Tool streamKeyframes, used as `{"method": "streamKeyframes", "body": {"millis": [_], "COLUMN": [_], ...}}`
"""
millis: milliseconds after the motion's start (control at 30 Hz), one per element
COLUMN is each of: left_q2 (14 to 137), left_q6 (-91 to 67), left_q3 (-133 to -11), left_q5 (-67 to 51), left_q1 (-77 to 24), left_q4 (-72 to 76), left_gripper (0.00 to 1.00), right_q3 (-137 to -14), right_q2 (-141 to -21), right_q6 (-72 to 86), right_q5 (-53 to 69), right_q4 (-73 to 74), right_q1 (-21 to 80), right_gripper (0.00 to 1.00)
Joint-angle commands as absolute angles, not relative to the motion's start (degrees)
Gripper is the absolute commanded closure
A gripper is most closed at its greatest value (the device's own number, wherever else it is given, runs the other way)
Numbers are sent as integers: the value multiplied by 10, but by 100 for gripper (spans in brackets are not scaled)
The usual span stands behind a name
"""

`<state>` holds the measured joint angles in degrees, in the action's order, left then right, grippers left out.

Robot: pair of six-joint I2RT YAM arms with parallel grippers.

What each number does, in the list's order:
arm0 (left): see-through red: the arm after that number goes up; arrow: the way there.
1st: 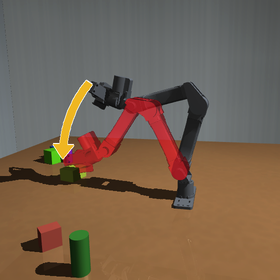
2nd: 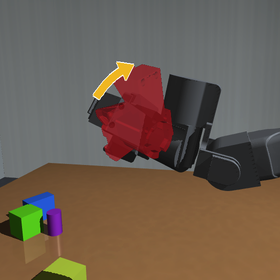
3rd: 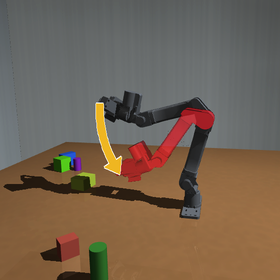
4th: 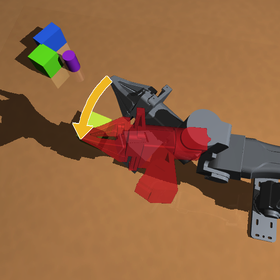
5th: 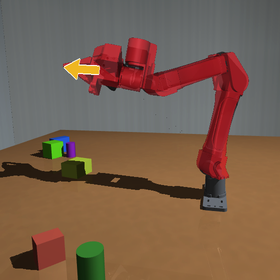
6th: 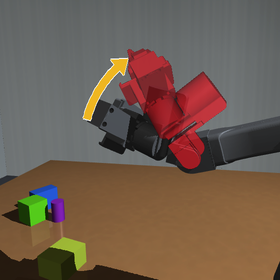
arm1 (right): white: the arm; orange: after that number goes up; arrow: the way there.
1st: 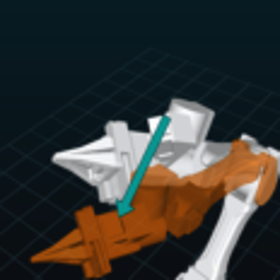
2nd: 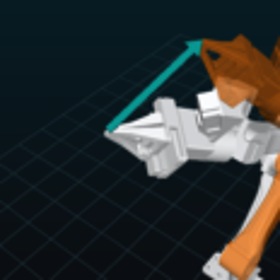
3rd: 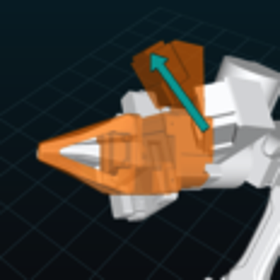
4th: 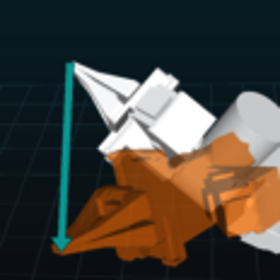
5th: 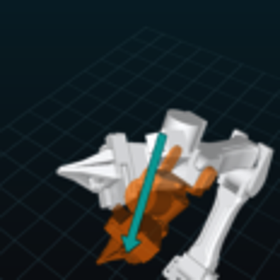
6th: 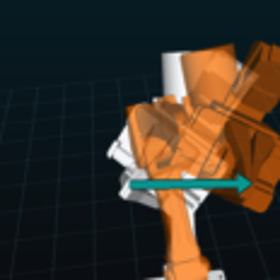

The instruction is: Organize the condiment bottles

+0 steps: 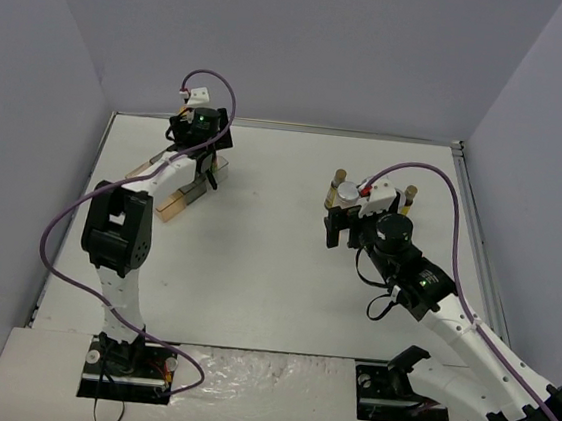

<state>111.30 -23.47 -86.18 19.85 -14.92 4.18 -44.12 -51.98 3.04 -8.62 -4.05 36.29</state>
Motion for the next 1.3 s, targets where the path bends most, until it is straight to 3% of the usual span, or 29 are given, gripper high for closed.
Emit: {"method": "streamKeyframes", "body": {"millis": [0,67,533,800,1067,1267], "left_q2": [1019,987,719,521,441,441], "left_q6": [-245,-248,-130,-113,-135,-116], "left_q3": [-862,-850,-660,-492,-448,-449], "left_q5": [191,174,-19,8,60,90], "left_q1": [-148,-148,-150,-149,-149,-149], "left_q4": [24,1,-137,-189,-185,-184], "left_gripper": [7,3,3,3,3,3], "right_q3": [-457,-461,-540,-637,-688,-690], "right_q2": [-526,-532,-668,-803,-896,-941], "right_q6": [54,67,127,139,127,123], "right_q5": [-103,-116,-194,-144,-119,-107], "right_q4": [-69,-67,-32,-18,-18,-20], "right_q1": [358,358,319,250,230,223], "right_gripper": [0,0,0,0,2,21]}}
